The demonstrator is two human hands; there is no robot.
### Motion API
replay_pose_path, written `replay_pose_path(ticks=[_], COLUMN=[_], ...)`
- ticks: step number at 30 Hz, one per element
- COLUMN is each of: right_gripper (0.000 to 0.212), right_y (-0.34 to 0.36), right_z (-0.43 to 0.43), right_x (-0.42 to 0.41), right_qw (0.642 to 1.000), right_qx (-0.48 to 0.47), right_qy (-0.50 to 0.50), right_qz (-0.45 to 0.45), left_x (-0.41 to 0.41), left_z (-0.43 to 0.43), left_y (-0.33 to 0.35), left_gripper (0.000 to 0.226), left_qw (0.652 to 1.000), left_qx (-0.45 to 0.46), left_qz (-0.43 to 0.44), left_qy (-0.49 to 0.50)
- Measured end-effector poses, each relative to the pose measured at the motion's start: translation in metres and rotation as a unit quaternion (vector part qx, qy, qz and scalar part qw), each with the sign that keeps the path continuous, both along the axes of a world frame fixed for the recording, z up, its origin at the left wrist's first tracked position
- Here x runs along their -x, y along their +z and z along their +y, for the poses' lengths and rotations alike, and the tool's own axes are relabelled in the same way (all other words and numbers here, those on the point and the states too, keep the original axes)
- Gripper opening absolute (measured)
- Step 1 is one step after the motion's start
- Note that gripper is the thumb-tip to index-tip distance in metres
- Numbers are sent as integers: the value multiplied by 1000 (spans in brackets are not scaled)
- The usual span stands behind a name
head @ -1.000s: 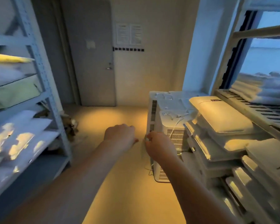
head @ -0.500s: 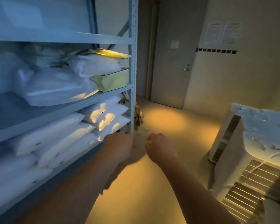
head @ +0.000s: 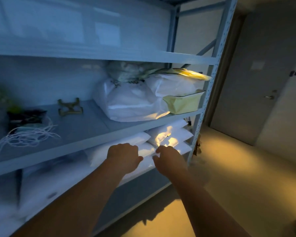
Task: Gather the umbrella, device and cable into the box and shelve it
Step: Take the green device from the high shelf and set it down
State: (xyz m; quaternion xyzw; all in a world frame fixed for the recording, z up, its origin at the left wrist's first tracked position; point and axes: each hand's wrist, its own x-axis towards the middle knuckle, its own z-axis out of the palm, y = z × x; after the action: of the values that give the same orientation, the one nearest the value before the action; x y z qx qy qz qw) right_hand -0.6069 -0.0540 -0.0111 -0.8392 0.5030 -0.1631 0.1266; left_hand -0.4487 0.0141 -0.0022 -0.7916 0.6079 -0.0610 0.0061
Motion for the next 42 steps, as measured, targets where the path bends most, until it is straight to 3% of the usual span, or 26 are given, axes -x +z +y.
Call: replay_pose_path(ticks=[12, 23, 36, 42], right_gripper=[35, 34, 37, 36], right_y=[-15, -5, -20, -17], right_z=[-39, -100, -76, -44], right_x=[-186, -341, -462, -508], right_qw=[992, 961, 925, 929], right_qx=[12, -13, -1, 16], right_qy=[116, 273, 372, 356], right_qz=[-39, -42, -74, -97], left_x=[-156, -267, -365, -426], left_z=[-4, -22, 14, 47], left_y=[-21, -3, -13, -15], left_gripper=[50, 46, 73, 63], left_qw=[991, 953, 934, 935], left_qx=[5, -19, 22, 58], left_qz=[-5, -11, -48, -30], left_qy=[137, 302, 354, 348])
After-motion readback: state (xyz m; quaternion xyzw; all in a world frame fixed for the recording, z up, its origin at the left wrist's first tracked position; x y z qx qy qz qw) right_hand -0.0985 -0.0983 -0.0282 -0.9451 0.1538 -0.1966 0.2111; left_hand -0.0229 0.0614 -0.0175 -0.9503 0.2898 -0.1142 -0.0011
